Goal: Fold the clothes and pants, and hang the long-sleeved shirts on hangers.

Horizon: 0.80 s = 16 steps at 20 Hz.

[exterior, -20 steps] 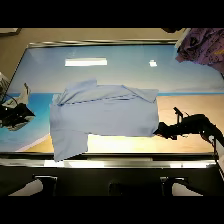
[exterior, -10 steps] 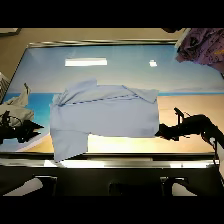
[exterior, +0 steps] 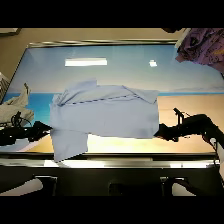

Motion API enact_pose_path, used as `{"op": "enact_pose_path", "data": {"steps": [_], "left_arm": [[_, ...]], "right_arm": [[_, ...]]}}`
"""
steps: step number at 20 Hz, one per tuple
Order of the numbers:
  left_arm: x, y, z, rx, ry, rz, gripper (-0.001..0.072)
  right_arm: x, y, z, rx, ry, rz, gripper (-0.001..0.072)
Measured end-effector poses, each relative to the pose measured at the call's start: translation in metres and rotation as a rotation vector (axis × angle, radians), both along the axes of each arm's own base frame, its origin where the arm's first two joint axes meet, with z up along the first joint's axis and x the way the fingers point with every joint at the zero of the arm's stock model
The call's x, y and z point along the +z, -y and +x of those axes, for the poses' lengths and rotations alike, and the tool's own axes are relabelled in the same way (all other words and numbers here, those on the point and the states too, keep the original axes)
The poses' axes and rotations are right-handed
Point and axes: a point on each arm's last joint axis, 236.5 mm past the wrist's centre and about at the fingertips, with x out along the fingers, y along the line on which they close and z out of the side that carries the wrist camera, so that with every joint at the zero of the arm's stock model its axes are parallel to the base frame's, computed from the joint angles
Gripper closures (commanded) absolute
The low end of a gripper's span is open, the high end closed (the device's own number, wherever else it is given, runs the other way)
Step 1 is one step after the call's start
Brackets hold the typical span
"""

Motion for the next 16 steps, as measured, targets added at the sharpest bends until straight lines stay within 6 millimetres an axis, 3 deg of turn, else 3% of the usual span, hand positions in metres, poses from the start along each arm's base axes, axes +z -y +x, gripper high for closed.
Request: {"op": "enact_pose_path", "data": {"steps": [1,2,3,4,7,9,11,13,15,16], "left_arm": [[-0.002,0.003,0.003,0.002,0.001,-0.005,0.0285],[-0.004,0.006,0.005,-0.002,0.001,-0.006,0.0368],[-0.007,0.008,0.007,-0.003,0.001,-0.003,0.0560],[-0.011,0.009,0.008,-0.007,-0.002,0.006,0.0687],[-0.006,0.015,0.021,-0.006,0.027,0.002,0.0692],[0.015,0.019,0.040,-0.021,0.086,-0.011,0.0692],[0.050,0.020,0.068,-0.045,0.176,0.004,0.0693],[0.104,0.018,0.102,-0.058,0.294,0.044,0.0693],[0.178,0.013,0.135,-0.075,0.441,0.123,0.0693],[0.218,0.009,0.147,-0.072,0.514,0.171,0.0693]], "right_arm": [[0.001,-0.001,-0.001,0.000,-0.003,0.004,0.0675],[0.001,-0.001,-0.001,0.001,-0.007,0.008,0.0675],[0.002,-0.002,-0.002,0.001,-0.009,0.012,0.0675],[0.003,-0.003,-0.002,0.002,-0.008,0.014,0.0675],[0.012,-0.005,0.004,-0.003,0.022,0.022,0.0676],[0.027,-0.007,0.019,0.013,0.081,0.019,0.0677],[0.053,-0.012,0.046,0.050,0.179,-0.004,0.0677],[0.094,-0.017,0.085,0.081,0.316,-0.049,0.0677],[0.152,-0.017,0.128,0.080,0.482,-0.104,0.0676],[0.192,-0.015,0.149,0.068,0.581,-0.133,0.0676]]}}
